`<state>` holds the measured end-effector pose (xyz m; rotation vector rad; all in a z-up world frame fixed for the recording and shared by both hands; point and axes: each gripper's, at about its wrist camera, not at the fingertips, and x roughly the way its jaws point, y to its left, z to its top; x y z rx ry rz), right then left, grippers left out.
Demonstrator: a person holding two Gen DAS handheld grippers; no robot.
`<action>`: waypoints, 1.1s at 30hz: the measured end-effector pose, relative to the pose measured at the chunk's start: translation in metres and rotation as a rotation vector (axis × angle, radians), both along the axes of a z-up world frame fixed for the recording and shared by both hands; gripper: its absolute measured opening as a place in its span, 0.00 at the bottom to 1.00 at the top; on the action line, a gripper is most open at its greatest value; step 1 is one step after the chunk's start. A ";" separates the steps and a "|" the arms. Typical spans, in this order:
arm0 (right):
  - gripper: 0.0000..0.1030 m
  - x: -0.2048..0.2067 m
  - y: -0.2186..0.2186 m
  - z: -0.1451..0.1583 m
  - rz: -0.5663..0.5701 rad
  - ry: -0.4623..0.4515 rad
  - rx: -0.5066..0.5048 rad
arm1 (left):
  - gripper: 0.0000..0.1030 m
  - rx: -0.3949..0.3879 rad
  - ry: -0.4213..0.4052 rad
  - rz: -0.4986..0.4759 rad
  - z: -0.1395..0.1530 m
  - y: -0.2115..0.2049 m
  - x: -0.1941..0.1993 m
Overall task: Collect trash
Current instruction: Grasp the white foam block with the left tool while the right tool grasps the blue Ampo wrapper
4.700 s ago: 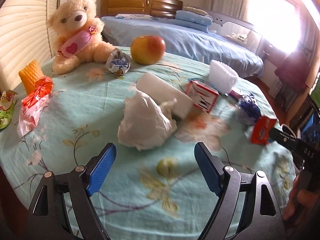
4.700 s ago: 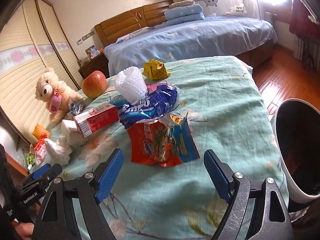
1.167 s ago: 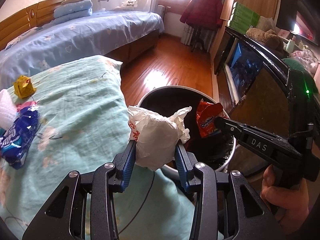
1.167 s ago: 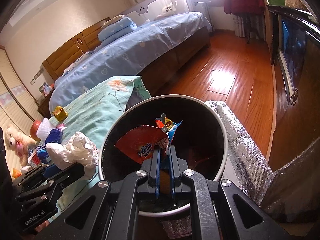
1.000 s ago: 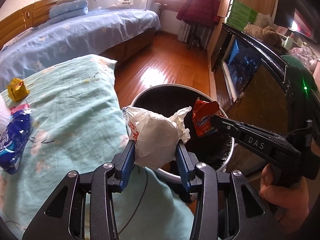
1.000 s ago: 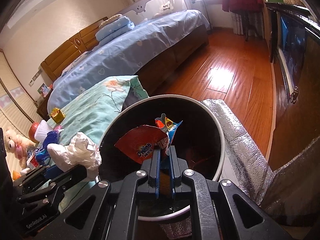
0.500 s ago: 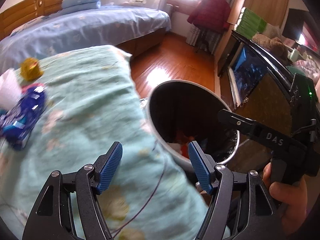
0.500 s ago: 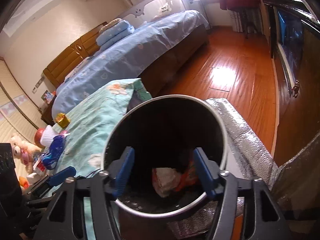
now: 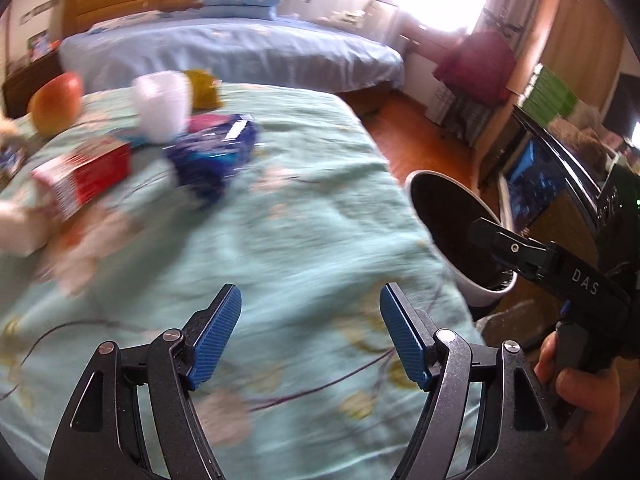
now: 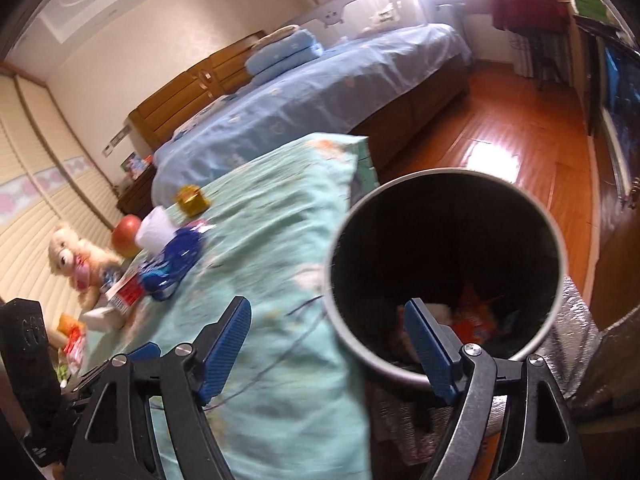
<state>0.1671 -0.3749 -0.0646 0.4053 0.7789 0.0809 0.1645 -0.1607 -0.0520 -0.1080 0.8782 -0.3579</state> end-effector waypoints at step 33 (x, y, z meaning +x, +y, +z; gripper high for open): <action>0.79 0.034 0.141 -0.005 0.238 0.020 -0.013 | 0.73 -0.086 -0.010 0.439 0.003 0.182 0.005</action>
